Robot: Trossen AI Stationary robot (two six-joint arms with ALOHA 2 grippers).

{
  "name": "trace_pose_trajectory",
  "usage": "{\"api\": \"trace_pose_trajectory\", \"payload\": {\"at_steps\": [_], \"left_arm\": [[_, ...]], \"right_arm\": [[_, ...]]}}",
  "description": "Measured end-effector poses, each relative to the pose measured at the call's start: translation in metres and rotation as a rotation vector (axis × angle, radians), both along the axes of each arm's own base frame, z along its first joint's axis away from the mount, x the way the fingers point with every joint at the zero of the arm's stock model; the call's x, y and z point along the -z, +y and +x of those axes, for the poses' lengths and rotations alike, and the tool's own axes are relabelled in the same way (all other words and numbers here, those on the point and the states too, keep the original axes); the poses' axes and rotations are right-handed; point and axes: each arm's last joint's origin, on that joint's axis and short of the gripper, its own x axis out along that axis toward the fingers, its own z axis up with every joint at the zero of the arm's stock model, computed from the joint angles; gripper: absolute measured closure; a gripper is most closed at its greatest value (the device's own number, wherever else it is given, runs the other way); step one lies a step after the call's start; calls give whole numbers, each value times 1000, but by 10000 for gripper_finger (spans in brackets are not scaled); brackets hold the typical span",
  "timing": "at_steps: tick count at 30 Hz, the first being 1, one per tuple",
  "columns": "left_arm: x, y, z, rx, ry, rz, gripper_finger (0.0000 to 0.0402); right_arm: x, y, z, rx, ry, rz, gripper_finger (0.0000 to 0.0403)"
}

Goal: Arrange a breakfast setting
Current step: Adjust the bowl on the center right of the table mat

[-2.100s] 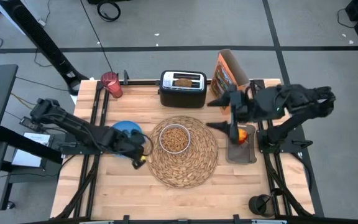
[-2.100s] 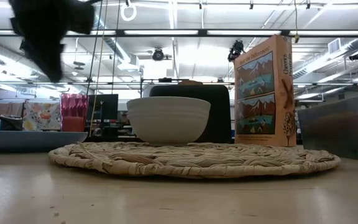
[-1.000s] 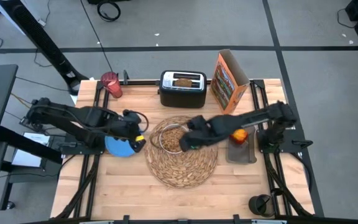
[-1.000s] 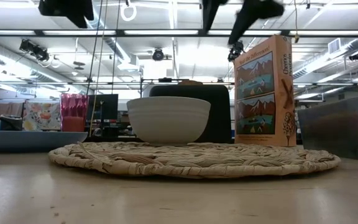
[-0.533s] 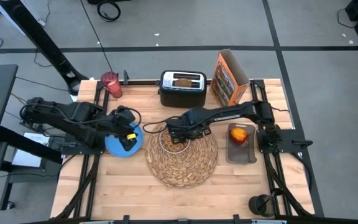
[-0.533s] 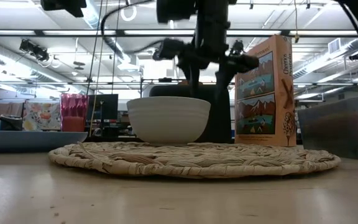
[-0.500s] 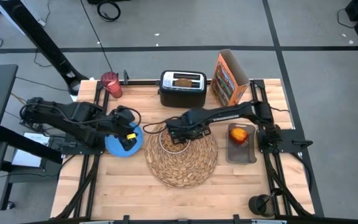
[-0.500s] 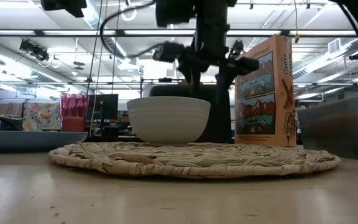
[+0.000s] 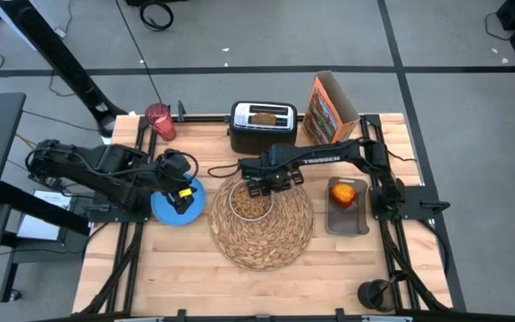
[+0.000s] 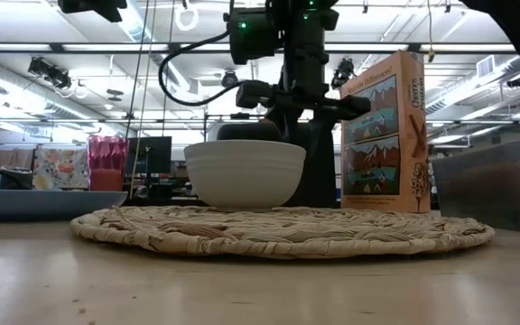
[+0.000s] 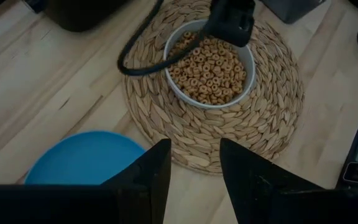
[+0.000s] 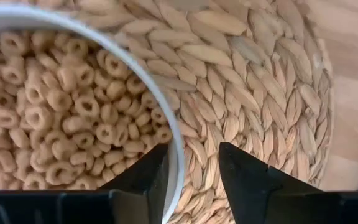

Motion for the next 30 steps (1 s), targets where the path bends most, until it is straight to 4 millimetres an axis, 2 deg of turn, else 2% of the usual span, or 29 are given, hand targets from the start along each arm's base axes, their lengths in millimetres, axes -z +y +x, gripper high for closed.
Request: {"api": "trace_pose_trajectory", "payload": {"at_steps": [9,14,22,30], "left_arm": [[0,0,0,-5,-6,-7,258],[0,0,0,-5,-7,-8,258],[0,0,0,-10,-7,-11,258],[0,0,0,-6,-7,-9,258]], "right_arm": [[0,-5,2,-17,-26,36,308],[0,-5,3,-25,-46,43,311],[21,-2,-2,-11,-10,80,314],[20,-1,-1,-8,-22,83,331]]}}
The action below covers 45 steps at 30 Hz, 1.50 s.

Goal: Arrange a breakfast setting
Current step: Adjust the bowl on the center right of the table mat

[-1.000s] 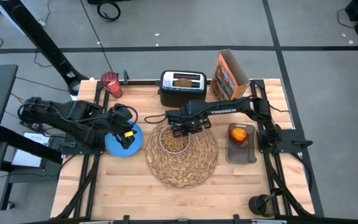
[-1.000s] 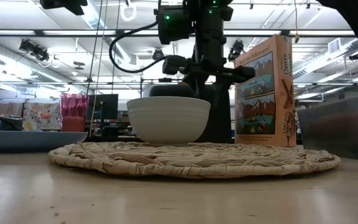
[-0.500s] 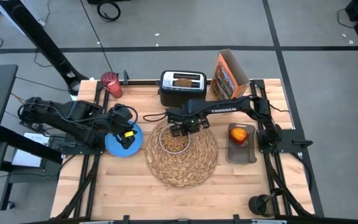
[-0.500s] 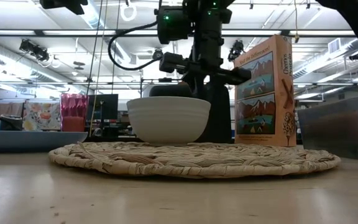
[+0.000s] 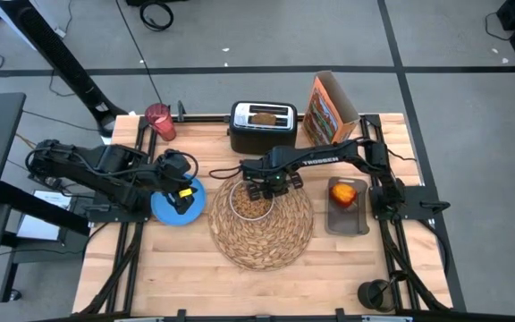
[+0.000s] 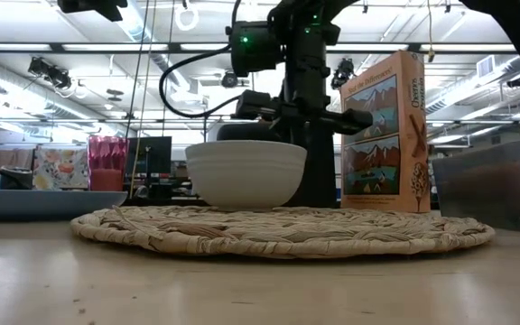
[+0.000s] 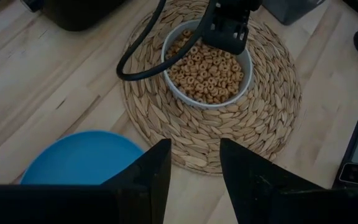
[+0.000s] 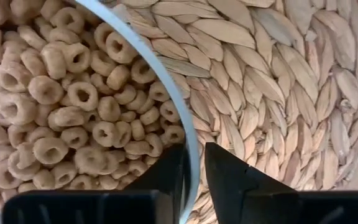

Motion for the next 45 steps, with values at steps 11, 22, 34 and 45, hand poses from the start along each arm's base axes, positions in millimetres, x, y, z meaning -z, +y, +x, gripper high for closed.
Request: {"api": "trace_pose_trajectory", "payload": {"at_steps": [11,22,34,45], "left_arm": [[-1,0,-1,3,-4,1,258],[-6,3,-12,7,-29,0,258],[-6,3,-12,-13,-37,-16,258],[-6,3,-12,-20,-40,-21,258]], "right_arm": [[-1,1,1,-28,-20,13,387],[-27,4,-22,-178,45,32,394],[-11,12,-36,-274,114,40,395],[-8,11,-34,-276,94,-9,340]]}}
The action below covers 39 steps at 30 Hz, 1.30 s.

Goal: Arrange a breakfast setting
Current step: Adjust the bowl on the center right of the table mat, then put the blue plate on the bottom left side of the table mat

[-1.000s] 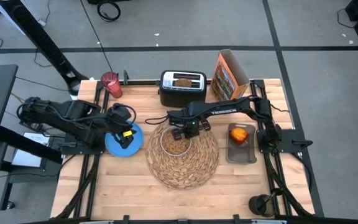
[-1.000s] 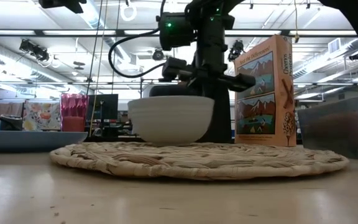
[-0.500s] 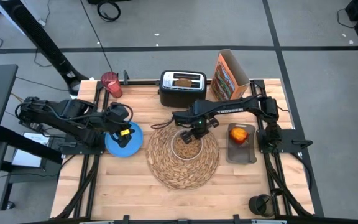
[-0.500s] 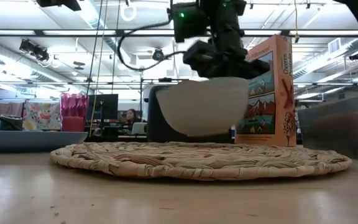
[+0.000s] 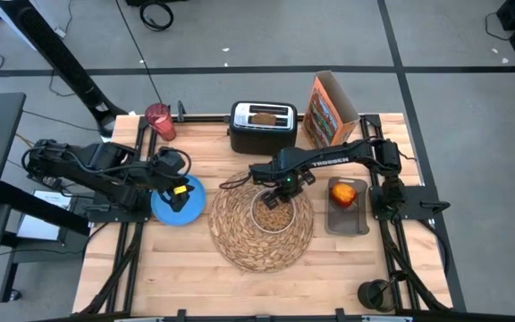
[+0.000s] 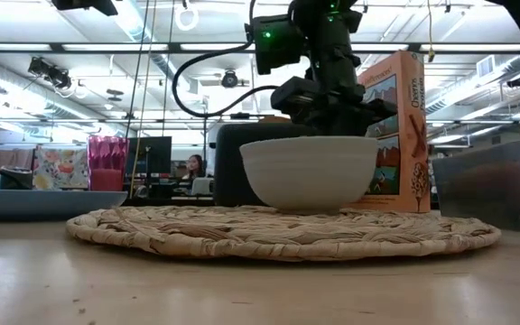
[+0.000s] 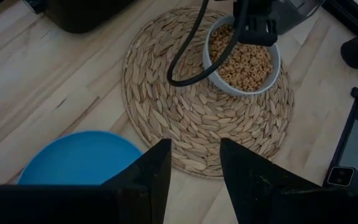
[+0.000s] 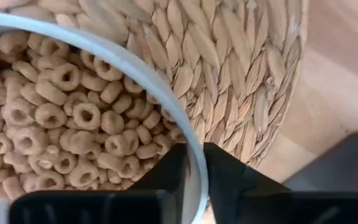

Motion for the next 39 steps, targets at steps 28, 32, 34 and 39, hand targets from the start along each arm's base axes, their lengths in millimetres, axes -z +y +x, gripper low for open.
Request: {"api": "trace_pose_trajectory", "payload": {"at_steps": [28,32,34,39], "left_arm": [[32,-38,-9,274,126,108,258],[62,-55,-11,328,218,101,258],[82,-59,-8,330,274,110,258],[134,-52,2,285,426,62,258]], "right_arm": [[-144,83,-51,-60,-721,-330,263],[-163,136,-49,-187,-997,-359,263],[-169,159,-48,-235,-1116,-369,263],[-181,203,-46,-272,-1366,-401,263]]}}
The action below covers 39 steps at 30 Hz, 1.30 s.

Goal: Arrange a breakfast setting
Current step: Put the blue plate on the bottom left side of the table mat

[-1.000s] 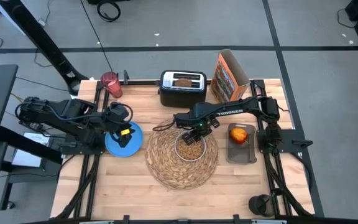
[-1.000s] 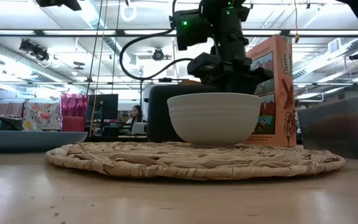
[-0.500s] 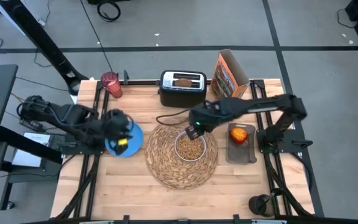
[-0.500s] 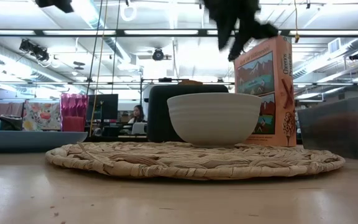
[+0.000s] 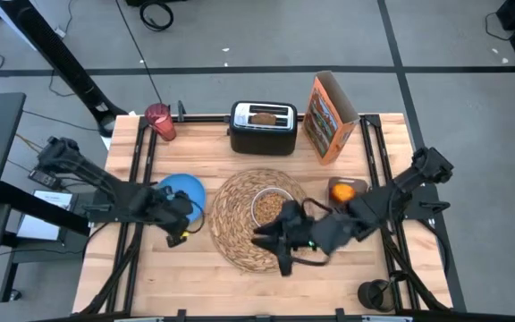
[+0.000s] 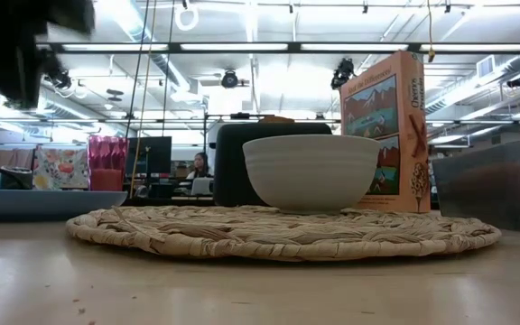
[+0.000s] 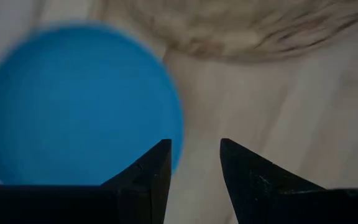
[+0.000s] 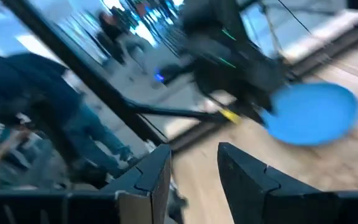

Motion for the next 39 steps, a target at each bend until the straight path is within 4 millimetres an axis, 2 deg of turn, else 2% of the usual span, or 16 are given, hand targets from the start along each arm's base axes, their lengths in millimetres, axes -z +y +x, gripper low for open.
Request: {"api": "trace_pose_trajectory", "payload": {"at_steps": [3,6,19,26,35,39], "left_arm": [[26,7,8,-47,39,-38,258],[45,13,14,-78,66,-51,258],[94,16,36,-67,216,3,258],[99,15,37,-75,240,-2,265],[99,15,36,-80,253,-2,337],[99,15,36,-76,251,4,355]], "right_arm": [[-7,14,-2,0,-95,11,263],[-8,21,-5,4,-119,-1,263],[-14,20,-4,32,-169,35,263],[-13,20,-4,31,-165,27,263],[-13,20,-5,12,-159,-14,263],[-12,20,-5,-9,-155,-49,263]]}}
